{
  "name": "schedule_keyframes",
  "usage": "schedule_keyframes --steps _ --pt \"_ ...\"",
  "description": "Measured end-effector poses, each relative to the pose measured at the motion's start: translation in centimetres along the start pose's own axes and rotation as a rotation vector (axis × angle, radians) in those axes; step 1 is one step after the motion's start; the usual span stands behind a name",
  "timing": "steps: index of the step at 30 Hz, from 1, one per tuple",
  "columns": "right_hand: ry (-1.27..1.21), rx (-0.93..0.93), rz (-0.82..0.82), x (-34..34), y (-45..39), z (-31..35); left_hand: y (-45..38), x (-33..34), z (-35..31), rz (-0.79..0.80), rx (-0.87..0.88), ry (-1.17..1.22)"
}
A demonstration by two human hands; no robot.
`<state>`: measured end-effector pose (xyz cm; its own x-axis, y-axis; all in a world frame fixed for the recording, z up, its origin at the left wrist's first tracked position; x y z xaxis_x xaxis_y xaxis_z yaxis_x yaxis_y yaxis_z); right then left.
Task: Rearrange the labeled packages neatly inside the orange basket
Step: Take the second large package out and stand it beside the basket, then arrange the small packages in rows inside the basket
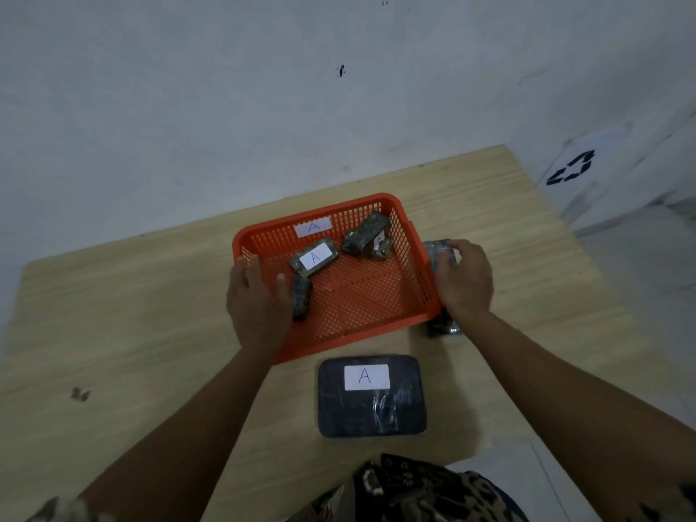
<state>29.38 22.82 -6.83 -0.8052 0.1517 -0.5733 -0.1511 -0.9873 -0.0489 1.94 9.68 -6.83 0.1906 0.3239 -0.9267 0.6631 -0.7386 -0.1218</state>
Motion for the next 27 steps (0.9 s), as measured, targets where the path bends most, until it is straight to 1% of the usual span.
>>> schedule_keyframes --steps 2,4,5,7,9,12,16,18,20,23,25,27 --pt "0.025 -0.208 0.091 1.1 -1.2 2.0 -1.9 0.4 -2.6 0.062 0.153 -0.026" --pt "0.105 -0.448 0.232 2.6 -2.1 3.4 -3.9 1.2 -4.9 0.106 0.287 -0.031" --pt "0.153 -0.537 0.319 3.4 -2.6 3.9 -5.0 1.7 -5.9 0.123 0.342 -0.041" --pt "0.253 -0.647 0.479 4.8 -3.7 4.6 -7.3 2.6 -7.3 0.165 0.424 -0.07" --pt "0.339 -0.711 0.598 5.9 -4.8 5.2 -9.4 3.4 -8.4 0.216 0.449 -0.1" --pt "0.438 -0.73 0.755 7.1 -6.9 5.7 -11.8 4.7 -9.2 0.263 0.457 -0.148" --pt "0.548 -0.732 0.886 8.8 -9.3 5.6 -14.1 6.5 -8.7 0.341 0.473 -0.25" --pt "0.539 -0.757 0.926 9.8 -10.0 5.3 -15.1 7.1 -8.2 0.365 0.475 -0.239" --pt "0.505 -0.793 0.926 10.3 -10.5 5.1 -15.9 7.4 -7.7 0.363 0.502 -0.21" --pt "0.398 -0.758 0.911 10.1 -10.9 4.8 -16.2 7.5 -7.6 0.339 0.534 -0.178" --pt "0.214 -0.655 0.895 9.6 -11.2 5.0 -16.1 7.6 -7.5 0.314 0.543 -0.184" --pt "0.001 -0.57 0.809 8.7 -11.9 5.5 -16.1 7.7 -7.4 0.307 0.551 -0.182"
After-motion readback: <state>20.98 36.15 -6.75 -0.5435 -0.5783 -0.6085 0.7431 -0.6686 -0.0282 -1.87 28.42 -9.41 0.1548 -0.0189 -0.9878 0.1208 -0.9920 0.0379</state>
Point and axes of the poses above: each hand's wrist, its own y-axis away from the middle knuckle, its own x-axis out of the palm, z = x × y, the point moved 1 cm from there along -y, towards the middle knuckle, and after that the axes turned 9 degrees about -y, right-handed, at the moved point
